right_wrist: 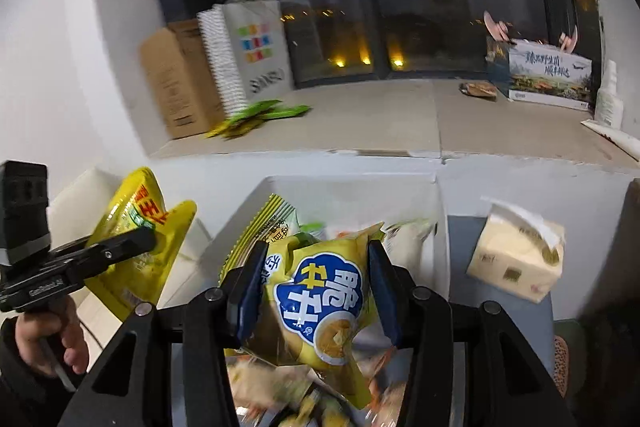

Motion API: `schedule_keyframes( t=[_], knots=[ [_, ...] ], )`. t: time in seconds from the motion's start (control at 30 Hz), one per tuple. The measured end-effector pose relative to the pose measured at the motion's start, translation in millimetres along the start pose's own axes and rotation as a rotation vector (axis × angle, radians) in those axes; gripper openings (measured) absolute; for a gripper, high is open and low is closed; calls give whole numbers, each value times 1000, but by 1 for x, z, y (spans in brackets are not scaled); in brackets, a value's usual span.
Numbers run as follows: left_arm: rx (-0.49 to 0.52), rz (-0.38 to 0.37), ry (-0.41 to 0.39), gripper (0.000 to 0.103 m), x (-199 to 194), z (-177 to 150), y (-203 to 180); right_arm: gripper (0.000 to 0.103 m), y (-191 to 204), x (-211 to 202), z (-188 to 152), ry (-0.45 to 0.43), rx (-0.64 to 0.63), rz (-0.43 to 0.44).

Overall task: Organize snacks
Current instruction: 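Grasp yellow chip bag with right tool while left tool drops yellow bag in box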

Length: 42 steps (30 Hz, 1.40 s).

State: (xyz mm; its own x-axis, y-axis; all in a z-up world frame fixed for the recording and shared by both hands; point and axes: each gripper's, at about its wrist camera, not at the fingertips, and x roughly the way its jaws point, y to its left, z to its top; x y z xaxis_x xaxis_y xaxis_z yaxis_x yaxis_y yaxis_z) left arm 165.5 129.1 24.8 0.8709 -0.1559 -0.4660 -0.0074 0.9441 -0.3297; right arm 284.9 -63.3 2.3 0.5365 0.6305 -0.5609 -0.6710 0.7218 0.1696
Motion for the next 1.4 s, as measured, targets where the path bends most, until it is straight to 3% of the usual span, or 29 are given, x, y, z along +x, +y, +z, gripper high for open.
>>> schedule_keyframes(
  t=[0.1, 0.3, 0.37, 0.4, 0.43, 0.53, 0.67, 0.93, 1.17, 1.4],
  knots=[
    [-7, 44, 39, 27, 45, 25, 13, 53, -12, 40, 22, 53, 23, -43],
    [7, 113, 133, 30, 100, 32, 32, 55, -24, 82, 38, 102, -9, -94],
    [0, 177, 195, 51, 116, 29, 38, 70, -27, 92, 40, 127, -15, -87],
    [-6, 203, 195, 85, 117, 27, 40, 96, -29, 97, 40, 144, -13, -91],
    [-18, 214, 176, 103, 116, 25, 43, 103, -30, 99, 39, 147, -10, -112],
    [-29, 211, 178, 103, 111, 22, 45, 103, -33, 93, 36, 118, -15, -127],
    [30, 244, 168, 103, 100, 21, 36, 103, -33, 81, 33, 94, -10, -112],
    [70, 205, 107, 103, 47, 10, 14, 103, -19, 37, 18, 27, -32, -56],
    [75, 162, 63, 103, -12, -31, -9, 103, -6, -25, -24, -43, -39, 16],
    [69, 127, 54, 103, -60, -79, -32, 103, 9, -72, -83, -56, -51, 22]
  ],
)
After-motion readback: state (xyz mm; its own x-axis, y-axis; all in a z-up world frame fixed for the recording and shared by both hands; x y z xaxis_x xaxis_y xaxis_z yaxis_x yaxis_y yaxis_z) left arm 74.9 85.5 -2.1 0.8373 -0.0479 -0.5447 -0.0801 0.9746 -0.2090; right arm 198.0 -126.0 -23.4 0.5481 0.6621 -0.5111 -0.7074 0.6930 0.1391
